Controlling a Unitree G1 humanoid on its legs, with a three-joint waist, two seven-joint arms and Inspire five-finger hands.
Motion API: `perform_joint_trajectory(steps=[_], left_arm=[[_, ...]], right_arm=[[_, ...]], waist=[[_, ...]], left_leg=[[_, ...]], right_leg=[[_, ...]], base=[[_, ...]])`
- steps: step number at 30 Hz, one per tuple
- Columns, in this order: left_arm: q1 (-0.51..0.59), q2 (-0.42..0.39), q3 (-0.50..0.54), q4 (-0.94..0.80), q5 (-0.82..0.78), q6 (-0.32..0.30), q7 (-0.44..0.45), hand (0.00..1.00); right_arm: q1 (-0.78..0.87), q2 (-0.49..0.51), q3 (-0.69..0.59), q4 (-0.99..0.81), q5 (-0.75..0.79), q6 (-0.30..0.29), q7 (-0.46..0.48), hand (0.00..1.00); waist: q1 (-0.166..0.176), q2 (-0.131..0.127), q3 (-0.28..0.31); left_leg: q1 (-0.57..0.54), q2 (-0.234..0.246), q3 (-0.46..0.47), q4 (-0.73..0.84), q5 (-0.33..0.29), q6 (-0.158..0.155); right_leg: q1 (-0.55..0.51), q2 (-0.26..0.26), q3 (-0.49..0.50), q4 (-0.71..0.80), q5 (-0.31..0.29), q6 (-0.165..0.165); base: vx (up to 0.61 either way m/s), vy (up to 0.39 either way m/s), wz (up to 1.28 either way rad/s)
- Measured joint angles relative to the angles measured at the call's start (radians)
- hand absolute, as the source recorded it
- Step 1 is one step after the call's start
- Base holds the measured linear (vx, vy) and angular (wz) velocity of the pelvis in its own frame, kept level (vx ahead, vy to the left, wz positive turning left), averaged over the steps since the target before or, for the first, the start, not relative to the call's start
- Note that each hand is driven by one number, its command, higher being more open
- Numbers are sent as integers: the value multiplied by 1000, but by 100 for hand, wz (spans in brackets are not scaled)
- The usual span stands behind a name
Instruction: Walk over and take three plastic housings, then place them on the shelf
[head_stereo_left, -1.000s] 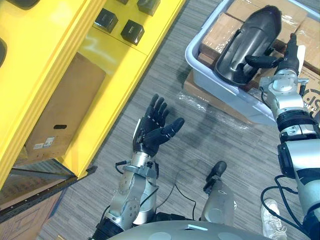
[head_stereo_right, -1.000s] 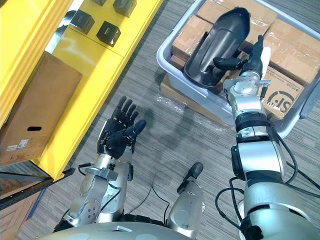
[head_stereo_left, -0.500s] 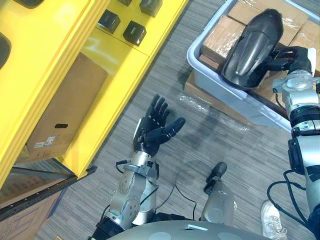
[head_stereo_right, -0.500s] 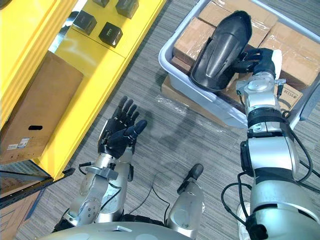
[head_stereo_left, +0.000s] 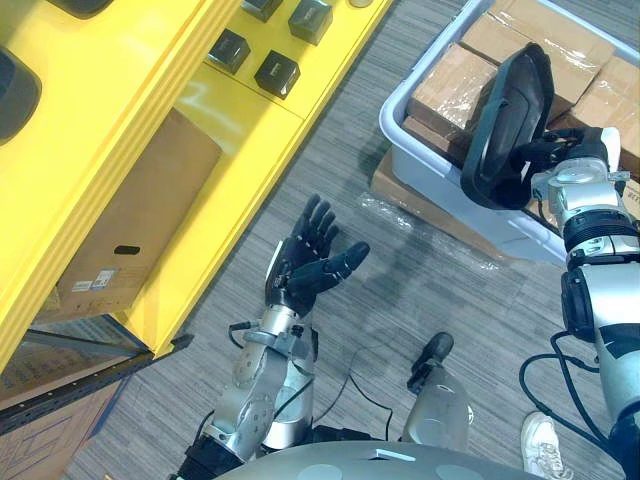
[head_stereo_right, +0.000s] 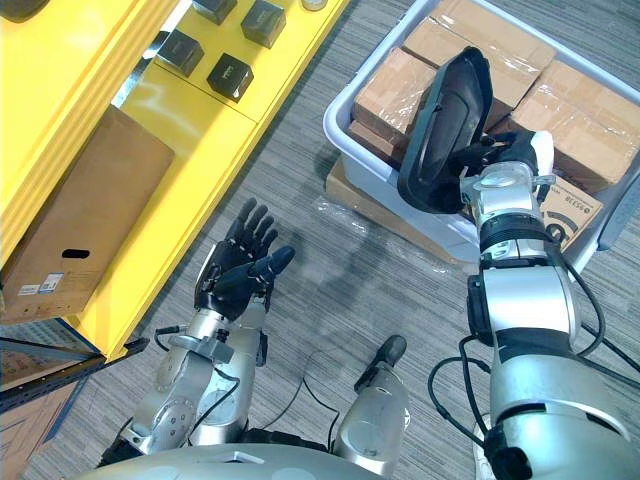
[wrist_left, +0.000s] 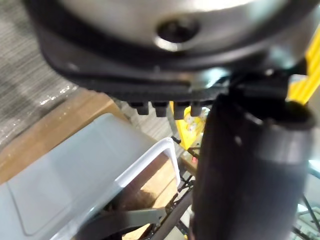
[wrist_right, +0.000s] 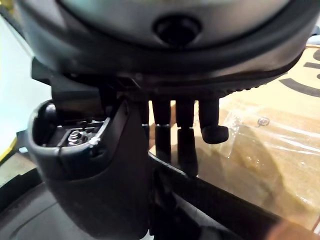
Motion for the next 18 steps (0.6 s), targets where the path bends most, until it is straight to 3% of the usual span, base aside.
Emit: perform_joint_trajectory(steps=[4,7,10,15,18], left_arm=[[9,11,1,0,0,0,-7,100],[6,13,0,-4,42,-6,-39,100],[-20,17,-3,-23,77,-6,-51,100],[-209,42,9,-23,79,21,-52,100],[-379,69,42,-14,82,79,-42,100]], right_arm=[[1,0,-5,3,0,-31,-36,0],[10,0,-1,4,-16,-78,-110,0],[15,0,36,-9,-70,-87,-170,0],[16,0,65,-89,-123,-104,-223,0],[15,-1,76,-147,-174,-132,-243,0]], waist=[[0,0,0],[-3,-1,0],[-11,-3,1],[-57,-5,2],[-79,-8,3]], left_leg=[[-5,0,1,1,0,0],[-8,0,7,0,2,-1],[-6,2,24,0,1,-1],[3,21,54,-1,0,-2],[4,49,73,-1,-3,-6]], right_leg=[[-5,0,1,-2,1,2],[-9,0,4,-6,8,11],[-19,1,23,-14,17,15],[-23,24,53,-45,45,8],[-30,55,74,-74,67,-4]], base=[[-17,-43,0],[-8,-45,-3],[-8,-29,-17],[-41,-40,-21],[-89,-68,-28]])
